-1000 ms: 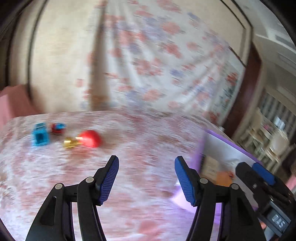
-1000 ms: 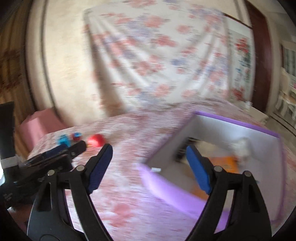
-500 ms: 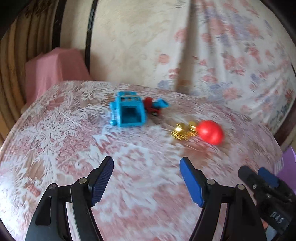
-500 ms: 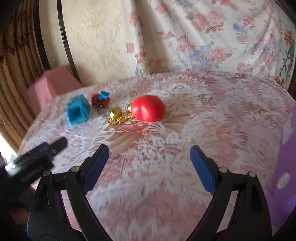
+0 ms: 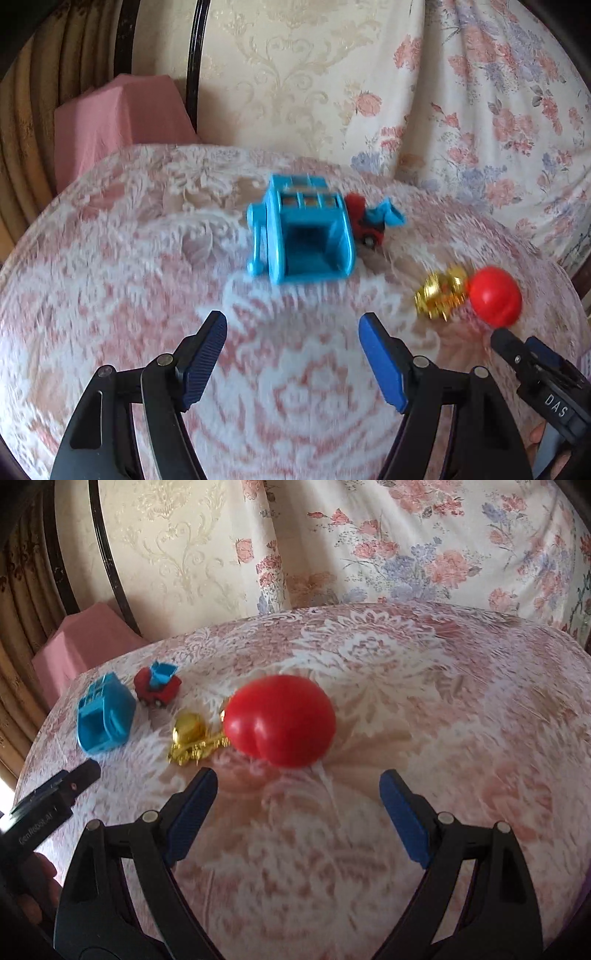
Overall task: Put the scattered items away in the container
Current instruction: 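Withdraw both tools from the purple box toward the red ball, then grasp the blue slot machine with the left tool while the right tool grasps the red heart ball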
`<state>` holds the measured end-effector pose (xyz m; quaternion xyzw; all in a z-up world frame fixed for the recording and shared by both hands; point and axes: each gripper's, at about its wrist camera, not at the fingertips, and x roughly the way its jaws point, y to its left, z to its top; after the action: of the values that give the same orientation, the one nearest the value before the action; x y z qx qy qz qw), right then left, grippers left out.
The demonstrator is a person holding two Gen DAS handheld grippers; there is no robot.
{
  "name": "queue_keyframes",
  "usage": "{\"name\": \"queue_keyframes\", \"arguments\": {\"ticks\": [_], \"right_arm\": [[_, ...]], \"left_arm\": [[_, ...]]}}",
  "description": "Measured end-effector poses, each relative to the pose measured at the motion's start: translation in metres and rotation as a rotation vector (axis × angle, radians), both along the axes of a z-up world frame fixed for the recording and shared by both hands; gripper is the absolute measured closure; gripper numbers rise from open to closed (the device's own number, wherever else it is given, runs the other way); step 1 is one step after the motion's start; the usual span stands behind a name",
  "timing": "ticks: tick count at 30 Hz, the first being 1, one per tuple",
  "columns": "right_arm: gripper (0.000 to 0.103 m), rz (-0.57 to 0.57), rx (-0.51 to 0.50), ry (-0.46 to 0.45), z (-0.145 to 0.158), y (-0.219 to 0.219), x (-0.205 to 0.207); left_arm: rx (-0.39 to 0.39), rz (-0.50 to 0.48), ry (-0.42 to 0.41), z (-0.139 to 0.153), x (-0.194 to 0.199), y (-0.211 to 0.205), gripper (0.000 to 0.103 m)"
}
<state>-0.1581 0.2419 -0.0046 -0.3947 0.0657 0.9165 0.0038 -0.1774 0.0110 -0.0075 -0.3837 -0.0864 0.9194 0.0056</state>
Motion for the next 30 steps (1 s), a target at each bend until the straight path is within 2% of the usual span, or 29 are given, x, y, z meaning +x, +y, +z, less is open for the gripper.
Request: {"name": "queue_keyframes", "arguments": {"ticks": [7, 9, 12, 18, 24, 25, 26, 27, 30], "right_arm": [[0.013, 0.007, -0.002, 0.003, 0.0, -0.002, -0.02], [0.013, 0.008, -0.005, 0.001, -0.001, -0.002, -0.023], [0.013, 0.009, -0.013, -0.009, -0.003, -0.002, -0.028], [0.013, 0.0, -0.001, -0.021, -0.005, -0.003, -0.038], [0.013, -0.017, 0.008, -0.036, -0.006, -0.004, -0.048], [0.015, -0.021, 0.007, -0.038, -0.006, -0.004, -0.049], [0.025, -0.015, -0.002, -0.042, -0.007, -0.003, -0.05], [0.028, -0.016, 0.011, -0.042, -0.007, -0.004, -0.049], [0.032, -0.01, 0.028, -0.041, -0.006, -0.004, -0.045]], "left_arm": [[-0.024, 0.031, 0.008, 0.002, -0.033, 0.006, 0.029], [-0.011, 0.043, -0.007, 0.0, -0.041, 0.004, 0.024], [-0.011, 0.044, -0.009, 0.0, -0.048, 0.005, 0.023], [0.002, 0.073, -0.015, 0.004, -0.057, 0.007, 0.022], [0.027, 0.144, -0.055, 0.003, -0.071, 0.003, 0.022], [0.021, 0.143, -0.066, 0.001, -0.074, 0.004, 0.026], [0.012, 0.136, -0.079, -0.002, -0.076, 0.004, 0.031], [0.003, 0.128, -0.092, -0.004, -0.078, 0.005, 0.036], [-0.023, 0.093, -0.087, -0.004, -0.072, 0.009, 0.038]]}}
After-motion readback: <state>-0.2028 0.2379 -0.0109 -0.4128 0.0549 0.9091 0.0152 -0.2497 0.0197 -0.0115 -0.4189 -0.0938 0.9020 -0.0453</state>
